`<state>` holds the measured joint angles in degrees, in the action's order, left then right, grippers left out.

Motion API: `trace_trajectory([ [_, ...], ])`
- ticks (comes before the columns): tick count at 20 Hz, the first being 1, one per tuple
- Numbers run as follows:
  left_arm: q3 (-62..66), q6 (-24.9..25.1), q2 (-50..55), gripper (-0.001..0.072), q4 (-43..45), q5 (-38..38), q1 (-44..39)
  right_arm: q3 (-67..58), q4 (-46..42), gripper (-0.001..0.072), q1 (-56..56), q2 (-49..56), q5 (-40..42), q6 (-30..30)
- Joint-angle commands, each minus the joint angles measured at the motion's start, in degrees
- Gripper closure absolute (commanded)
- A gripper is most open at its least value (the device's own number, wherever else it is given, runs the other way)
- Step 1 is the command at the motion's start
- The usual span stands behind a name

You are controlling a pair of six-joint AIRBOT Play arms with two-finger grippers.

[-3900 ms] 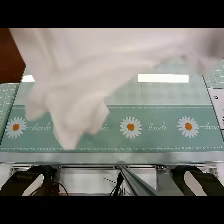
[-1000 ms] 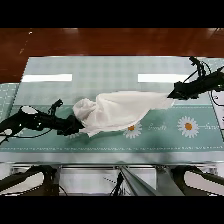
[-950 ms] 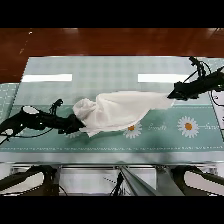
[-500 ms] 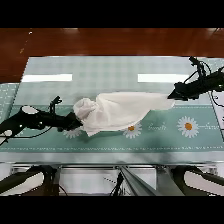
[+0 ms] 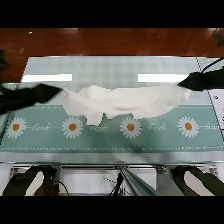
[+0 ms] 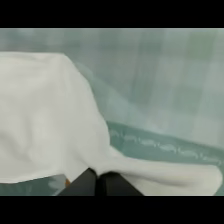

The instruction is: Fold the shirts.

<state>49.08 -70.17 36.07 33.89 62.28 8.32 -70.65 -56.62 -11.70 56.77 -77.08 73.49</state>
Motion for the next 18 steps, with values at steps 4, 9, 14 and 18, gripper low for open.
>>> trace_trajectory([
  [4, 29.49, -2.12, -9.68, 0.0682, -0.04, -7.63, 10.56, -18.36, -0.11, 0.0692, -0.02, -16.87, 20.70, 2.23],
  [9, 47.54, -2.14, -9.60, 0.0682, 1.70, -10.69, 11.47, -33.90, -8.72, 0.0692, -0.02, -19.50, 25.35, 6.14],
  [14, 58.55, -12.00, -9.64, 0.0683, 14.82, 0.13, 11.41, -41.62, -12.85, 0.0692, -0.02, -19.50, 13.35, 9.31],
  [18, 60.43, -14.78, -9.57, 0.0683, 21.09, 15.58, 11.43, -43.67, -19.39, 0.0693, -0.02, -19.50, 0.50, 9.75],
])
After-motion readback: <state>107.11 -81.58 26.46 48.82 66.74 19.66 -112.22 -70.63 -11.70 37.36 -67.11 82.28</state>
